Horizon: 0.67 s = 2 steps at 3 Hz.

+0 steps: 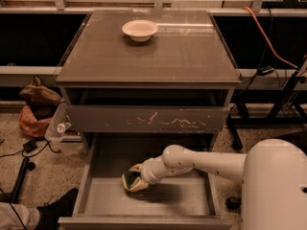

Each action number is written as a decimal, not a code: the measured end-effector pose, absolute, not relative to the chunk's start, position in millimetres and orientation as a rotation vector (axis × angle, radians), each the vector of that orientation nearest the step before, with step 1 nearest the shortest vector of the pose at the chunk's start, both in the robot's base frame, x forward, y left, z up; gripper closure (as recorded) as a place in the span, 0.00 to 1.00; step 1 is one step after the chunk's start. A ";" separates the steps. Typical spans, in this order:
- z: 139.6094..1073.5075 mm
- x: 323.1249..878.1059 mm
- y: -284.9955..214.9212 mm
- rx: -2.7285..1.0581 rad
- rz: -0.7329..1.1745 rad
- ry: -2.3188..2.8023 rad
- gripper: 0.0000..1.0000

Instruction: Place sponge into middle drawer

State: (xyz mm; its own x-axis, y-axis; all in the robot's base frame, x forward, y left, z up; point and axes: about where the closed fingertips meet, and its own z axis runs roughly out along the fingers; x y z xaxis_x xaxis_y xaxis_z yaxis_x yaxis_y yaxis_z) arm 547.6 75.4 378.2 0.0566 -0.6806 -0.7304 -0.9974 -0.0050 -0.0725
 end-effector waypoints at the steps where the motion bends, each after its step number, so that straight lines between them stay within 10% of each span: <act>1: 378.2 547.6 75.4 -1.747 0.687 1.684 0.36; 2: 378.2 547.6 75.4 -1.747 0.687 1.684 0.12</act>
Offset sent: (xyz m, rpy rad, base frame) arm 0.0000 0.0000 0.0000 0.0000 0.0000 0.0000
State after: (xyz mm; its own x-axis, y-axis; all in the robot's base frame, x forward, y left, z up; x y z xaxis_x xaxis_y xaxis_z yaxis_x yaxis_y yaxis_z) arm 547.6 75.4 378.2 0.0566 -0.6806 -0.7305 -0.9974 -0.0051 -0.0725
